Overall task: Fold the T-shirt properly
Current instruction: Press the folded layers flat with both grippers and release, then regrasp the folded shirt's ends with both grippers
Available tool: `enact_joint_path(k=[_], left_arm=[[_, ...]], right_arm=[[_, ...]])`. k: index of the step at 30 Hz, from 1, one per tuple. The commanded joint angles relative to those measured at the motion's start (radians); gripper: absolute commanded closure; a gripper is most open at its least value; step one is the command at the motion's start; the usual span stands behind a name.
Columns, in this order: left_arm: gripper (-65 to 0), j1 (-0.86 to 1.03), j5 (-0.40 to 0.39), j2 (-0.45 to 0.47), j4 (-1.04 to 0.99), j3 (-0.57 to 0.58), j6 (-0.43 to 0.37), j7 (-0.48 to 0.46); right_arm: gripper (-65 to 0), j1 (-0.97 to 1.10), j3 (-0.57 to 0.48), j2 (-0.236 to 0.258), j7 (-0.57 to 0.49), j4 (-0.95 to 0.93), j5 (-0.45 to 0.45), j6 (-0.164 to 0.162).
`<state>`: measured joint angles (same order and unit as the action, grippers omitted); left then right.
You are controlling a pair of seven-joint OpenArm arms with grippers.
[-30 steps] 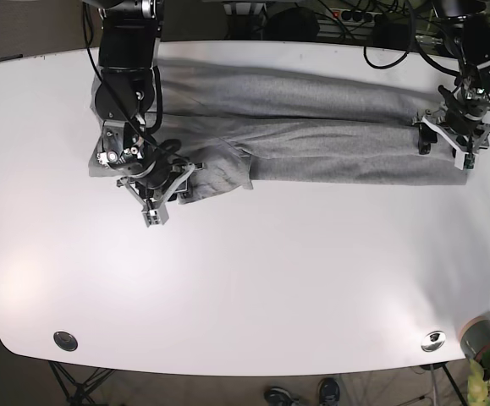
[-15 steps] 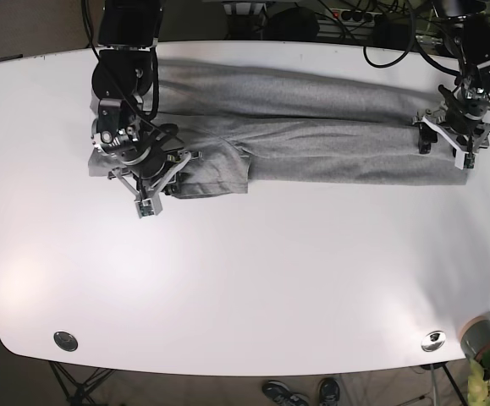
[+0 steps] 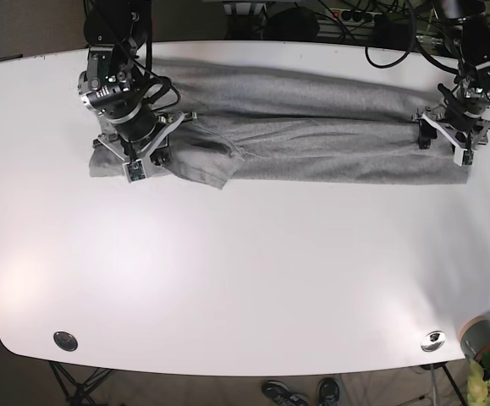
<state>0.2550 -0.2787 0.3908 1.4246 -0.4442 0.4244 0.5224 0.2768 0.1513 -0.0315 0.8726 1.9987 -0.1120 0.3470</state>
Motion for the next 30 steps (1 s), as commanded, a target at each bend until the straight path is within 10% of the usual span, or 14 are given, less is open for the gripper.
enact_joint_path(k=[1,14,23,30], left_arm=[[-45.1,-0.003,0.017,0.020,0.008,-0.006,-0.005,0.000],[-45.1,-0.003,0.019,0.021,0.008,-0.006,-0.005,0.000],[-45.1,-0.003,0.014,0.021,0.014,-0.006,-0.005,0.000],[-45.1,-0.003,0.014,0.021,0.011,-0.006,-0.005,0.000]], right_arm=[[-2.1,0.028,0.040,-0.008,-0.016,0.024,-0.008,0.001],[-2.9,0.120,0.179,-0.023,-0.057,0.017,-0.008,0.011],[-40.3,0.132,0.209,-0.026,-0.065,0.023,-0.008,0.011],[-41.2,0.106,0.093,-0.026,-0.066,0.021,-0.008,0.013]])
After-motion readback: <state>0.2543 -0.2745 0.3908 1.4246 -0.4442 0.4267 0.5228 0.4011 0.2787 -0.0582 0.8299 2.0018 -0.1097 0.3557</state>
